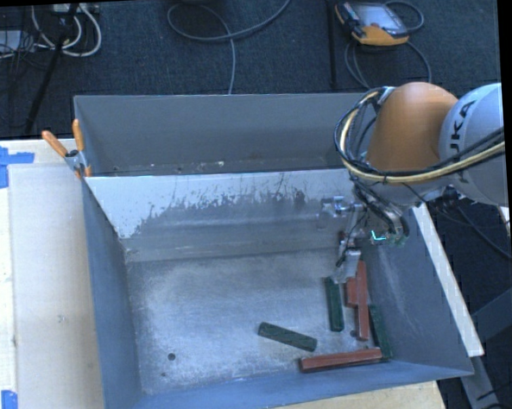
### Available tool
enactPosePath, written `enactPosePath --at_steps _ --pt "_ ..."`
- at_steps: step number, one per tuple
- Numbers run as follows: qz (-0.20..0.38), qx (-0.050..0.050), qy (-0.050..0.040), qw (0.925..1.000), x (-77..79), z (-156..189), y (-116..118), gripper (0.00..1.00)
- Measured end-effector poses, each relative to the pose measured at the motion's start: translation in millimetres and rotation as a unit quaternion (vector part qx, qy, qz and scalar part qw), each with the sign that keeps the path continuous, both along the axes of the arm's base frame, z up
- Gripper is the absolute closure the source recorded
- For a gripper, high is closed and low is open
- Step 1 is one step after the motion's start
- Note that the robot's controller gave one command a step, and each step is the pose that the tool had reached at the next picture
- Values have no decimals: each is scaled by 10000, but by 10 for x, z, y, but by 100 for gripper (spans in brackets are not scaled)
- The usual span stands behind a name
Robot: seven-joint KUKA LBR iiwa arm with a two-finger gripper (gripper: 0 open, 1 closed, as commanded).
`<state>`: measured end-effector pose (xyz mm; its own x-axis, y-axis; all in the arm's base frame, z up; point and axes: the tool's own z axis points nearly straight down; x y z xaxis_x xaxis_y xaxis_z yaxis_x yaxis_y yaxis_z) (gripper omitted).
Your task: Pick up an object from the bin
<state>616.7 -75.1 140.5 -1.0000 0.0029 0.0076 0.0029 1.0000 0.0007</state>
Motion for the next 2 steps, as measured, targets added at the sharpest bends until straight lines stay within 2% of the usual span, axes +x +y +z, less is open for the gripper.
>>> enactPosePath --at_steps 1,2 --pt "2114 17 -14 9774 -417 -726 -239 0" --pt "2122 11 -33 9772 -401 -708 -234 100"
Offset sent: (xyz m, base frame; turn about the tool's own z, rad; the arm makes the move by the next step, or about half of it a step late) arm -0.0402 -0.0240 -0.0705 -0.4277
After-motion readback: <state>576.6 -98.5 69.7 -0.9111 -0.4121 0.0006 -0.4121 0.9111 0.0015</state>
